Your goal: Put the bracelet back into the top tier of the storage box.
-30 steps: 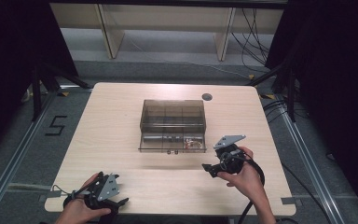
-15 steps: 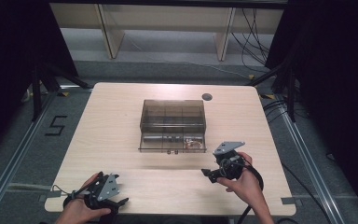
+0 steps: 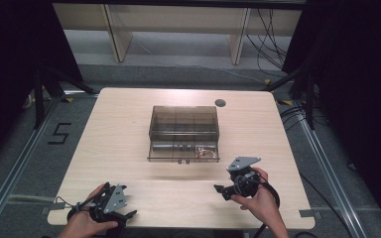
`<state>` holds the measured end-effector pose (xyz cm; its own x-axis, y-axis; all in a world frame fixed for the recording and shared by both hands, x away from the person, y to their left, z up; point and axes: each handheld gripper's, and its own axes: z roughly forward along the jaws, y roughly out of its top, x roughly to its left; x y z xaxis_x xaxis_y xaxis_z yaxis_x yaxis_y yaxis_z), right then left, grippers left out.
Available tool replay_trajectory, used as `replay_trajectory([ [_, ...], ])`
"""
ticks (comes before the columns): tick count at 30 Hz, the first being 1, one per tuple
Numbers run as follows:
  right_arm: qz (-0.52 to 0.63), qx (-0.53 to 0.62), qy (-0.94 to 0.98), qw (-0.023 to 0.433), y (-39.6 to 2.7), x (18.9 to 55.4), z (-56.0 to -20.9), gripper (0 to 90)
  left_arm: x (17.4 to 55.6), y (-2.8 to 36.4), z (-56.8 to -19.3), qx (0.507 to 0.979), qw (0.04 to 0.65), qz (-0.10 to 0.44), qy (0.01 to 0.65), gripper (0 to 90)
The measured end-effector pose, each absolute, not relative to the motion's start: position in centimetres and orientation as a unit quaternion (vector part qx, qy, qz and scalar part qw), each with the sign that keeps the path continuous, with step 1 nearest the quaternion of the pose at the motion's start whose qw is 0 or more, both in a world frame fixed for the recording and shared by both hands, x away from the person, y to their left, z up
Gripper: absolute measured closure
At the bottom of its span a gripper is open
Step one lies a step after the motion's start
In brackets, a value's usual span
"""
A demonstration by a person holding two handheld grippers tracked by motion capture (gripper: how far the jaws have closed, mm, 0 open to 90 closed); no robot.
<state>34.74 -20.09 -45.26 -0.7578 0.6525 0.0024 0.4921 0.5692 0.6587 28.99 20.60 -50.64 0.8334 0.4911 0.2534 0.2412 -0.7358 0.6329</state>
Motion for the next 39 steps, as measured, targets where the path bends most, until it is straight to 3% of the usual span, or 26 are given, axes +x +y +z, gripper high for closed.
replay_trajectory([
  [35, 0.34, 0.332, 0.873, 0.115, -19.4, 32.5, -48.1, 24.2, 29.0, 20.6, -50.6, 0.91, 0.297, 0.208, 0.202, 16.2],
  [39, 0.337, 0.336, 0.872, 0.112, -19.4, 32.1, -48.3, 21.0, 29.0, 20.6, -50.7, 0.91, 0.298, 0.207, 0.202, 16.2],
])
